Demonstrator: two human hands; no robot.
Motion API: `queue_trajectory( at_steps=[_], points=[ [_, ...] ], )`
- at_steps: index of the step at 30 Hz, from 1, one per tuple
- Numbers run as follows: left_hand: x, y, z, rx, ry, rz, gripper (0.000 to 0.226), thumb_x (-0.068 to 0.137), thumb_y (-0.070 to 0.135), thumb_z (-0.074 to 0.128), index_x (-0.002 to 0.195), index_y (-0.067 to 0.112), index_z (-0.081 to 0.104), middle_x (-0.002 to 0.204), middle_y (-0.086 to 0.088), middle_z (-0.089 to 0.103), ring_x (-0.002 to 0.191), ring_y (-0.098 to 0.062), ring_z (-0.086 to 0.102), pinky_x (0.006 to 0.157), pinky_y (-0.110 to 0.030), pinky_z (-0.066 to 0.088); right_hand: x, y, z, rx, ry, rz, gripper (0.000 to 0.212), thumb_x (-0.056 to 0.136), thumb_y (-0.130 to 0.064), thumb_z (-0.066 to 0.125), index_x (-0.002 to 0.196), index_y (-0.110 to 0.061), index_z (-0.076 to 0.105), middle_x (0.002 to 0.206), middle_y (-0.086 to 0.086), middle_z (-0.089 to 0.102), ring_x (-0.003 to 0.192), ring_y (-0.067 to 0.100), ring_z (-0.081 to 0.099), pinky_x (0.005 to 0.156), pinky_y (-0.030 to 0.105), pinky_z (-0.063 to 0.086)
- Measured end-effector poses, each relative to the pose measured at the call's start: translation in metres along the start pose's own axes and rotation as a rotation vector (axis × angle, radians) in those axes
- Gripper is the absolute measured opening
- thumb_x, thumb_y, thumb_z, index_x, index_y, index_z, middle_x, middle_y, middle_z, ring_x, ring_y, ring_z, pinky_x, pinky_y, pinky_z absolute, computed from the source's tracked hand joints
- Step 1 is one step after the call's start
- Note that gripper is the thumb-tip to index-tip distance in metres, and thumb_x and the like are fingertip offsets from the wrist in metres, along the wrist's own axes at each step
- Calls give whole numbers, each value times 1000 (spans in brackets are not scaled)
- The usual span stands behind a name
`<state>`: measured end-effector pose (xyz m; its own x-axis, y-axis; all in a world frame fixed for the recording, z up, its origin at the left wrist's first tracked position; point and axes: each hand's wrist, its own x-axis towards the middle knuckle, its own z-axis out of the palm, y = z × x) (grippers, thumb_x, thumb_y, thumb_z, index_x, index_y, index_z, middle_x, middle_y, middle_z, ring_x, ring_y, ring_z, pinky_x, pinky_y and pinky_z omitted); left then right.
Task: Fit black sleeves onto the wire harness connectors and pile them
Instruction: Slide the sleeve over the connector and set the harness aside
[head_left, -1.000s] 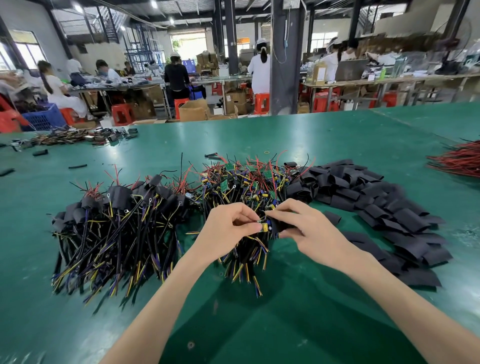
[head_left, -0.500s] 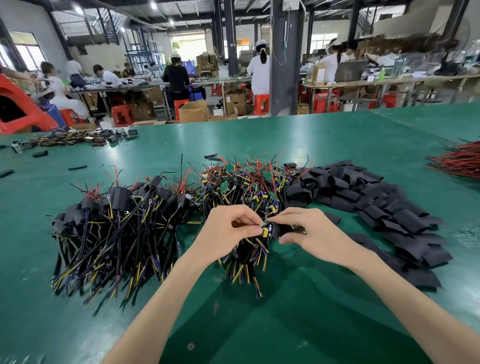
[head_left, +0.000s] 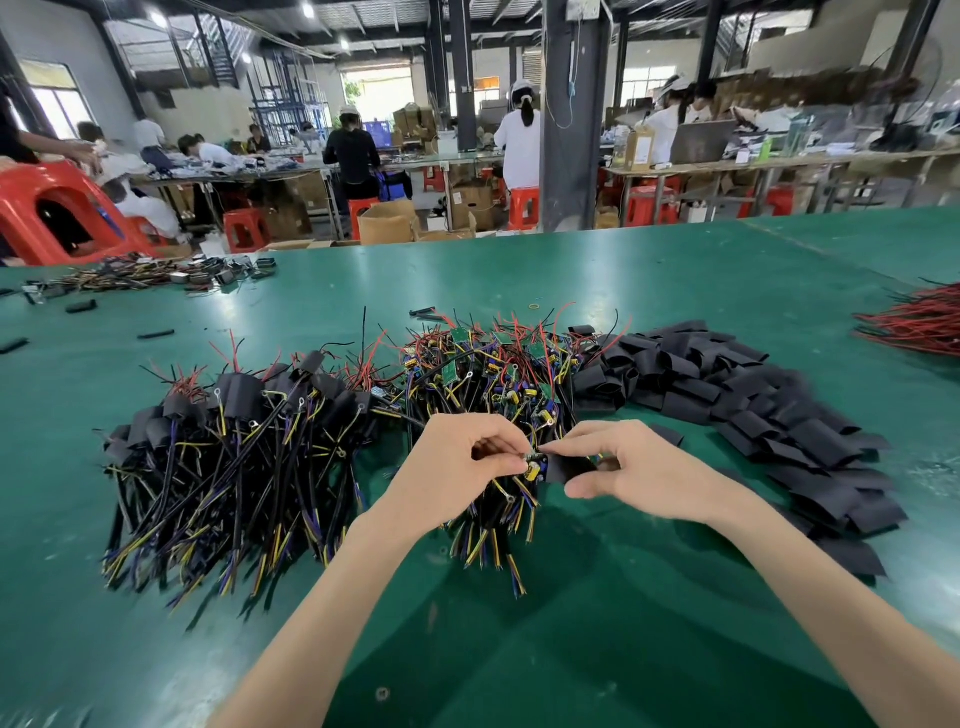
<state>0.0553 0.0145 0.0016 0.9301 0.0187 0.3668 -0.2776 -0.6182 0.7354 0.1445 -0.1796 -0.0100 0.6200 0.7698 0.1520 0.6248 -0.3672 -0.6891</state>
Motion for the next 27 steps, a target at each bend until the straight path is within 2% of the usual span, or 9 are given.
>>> queue_trajectory(
  at_steps=[5, 9, 11, 14, 17, 19, 23, 25, 27],
  points=[
    [-1, 0, 2, 109, 9, 29, 17, 77, 6, 74, 84, 21, 71, 77, 12, 65, 74, 4, 55, 72, -5, 38, -1, -4, 1, -77, 40, -39, 45, 81, -12, 72, 123, -21, 61, 98, -14, 56, 72, -6, 46, 71, 10, 35],
    [-2, 2, -1, 30, -8, -11, 20, 80, 5, 71, 86, 23, 66, 78, 11, 63, 73, 6, 54, 72, -5, 38, -1, -9, 4, -160, 122, -121, 46, 80, -17, 73, 124, -19, 61, 104, -13, 56, 89, -4, 48, 81, 8, 32],
    [-2, 3, -2, -15, -45, -38, 21, 82, 3, 68, 88, 23, 64, 84, 7, 66, 75, 4, 56, 73, -7, 40, -1, -9, 6, -218, 172, -167, 45, 80, -19, 74, 124, -18, 62, 108, -6, 58, 100, 8, 49, 88, 16, 34],
    [0, 2, -4, -35, -70, -88, 20, 85, 5, 66, 91, 24, 63, 91, 3, 68, 83, -4, 60, 77, -10, 43, -2, -10, 11, -304, 246, -228, 46, 79, -17, 74, 123, -14, 62, 110, 1, 60, 104, 19, 50, 93, 24, 36],
    [1, -2, -5, -84, -64, -147, 17, 85, 7, 66, 93, 23, 64, 93, -1, 69, 88, -12, 62, 80, -14, 46, -2, -10, 18, -413, 287, -326, 47, 74, -10, 78, 119, -6, 64, 105, 8, 62, 98, 28, 56, 88, 34, 45],
    [2, -4, -5, -135, -51, -187, 16, 85, 8, 68, 92, 22, 66, 90, -1, 70, 82, -14, 63, 79, -19, 48, -2, -10, 19, -461, 307, -366, 47, 73, -8, 78, 117, -4, 64, 103, 9, 62, 94, 30, 57, 84, 39, 50],
    [3, -7, -3, -165, -19, -211, 13, 81, 10, 72, 87, 21, 68, 79, 4, 71, 68, -4, 62, 72, -18, 50, -2, -9, 18, -455, 319, -379, 45, 75, -8, 76, 118, -5, 64, 104, 7, 63, 93, 27, 58, 85, 33, 48],
    [3, -8, -2, -159, -6, -208, 13, 79, 11, 74, 84, 21, 69, 76, 5, 70, 66, -7, 61, 73, -24, 52, -2, -10, 18, -401, 298, -366, 44, 76, -7, 75, 119, -6, 64, 106, 5, 64, 93, 25, 57, 88, 25, 41],
    [3, -8, -3, -139, 17, -203, 14, 77, 11, 76, 81, 23, 70, 75, 4, 70, 65, -9, 60, 73, -27, 52, -1, -11, 17, -353, 284, -336, 44, 77, -8, 74, 120, -8, 64, 109, 3, 65, 95, 24, 58, 88, 24, 39]
  ],
)
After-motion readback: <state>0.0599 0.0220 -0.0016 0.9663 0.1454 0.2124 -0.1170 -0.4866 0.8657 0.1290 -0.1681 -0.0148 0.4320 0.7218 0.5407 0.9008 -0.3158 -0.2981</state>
